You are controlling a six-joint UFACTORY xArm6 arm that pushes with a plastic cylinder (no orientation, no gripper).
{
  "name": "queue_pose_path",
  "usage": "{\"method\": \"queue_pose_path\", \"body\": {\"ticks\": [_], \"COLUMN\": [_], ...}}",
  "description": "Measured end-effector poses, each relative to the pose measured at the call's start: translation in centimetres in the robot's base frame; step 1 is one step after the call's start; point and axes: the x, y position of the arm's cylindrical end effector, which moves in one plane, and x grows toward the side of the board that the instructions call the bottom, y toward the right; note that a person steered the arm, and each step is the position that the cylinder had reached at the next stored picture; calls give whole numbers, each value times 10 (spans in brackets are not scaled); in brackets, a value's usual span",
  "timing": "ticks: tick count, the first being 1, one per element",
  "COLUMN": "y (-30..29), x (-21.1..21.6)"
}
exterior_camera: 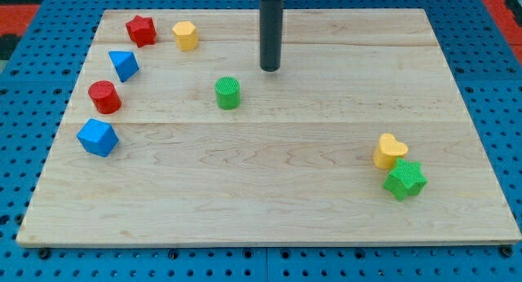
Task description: Slide green circle to the bottom left of the yellow heart
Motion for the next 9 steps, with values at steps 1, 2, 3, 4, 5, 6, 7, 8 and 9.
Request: {"method": "queue_pose_path", "body": {"ticks": [1, 2, 3, 4, 5, 6, 7, 8, 9], "y": [-30, -89, -68, 14, -54, -81, 27, 84, 52], "x": [9, 14, 38, 63, 54, 72, 93, 137, 138]}}
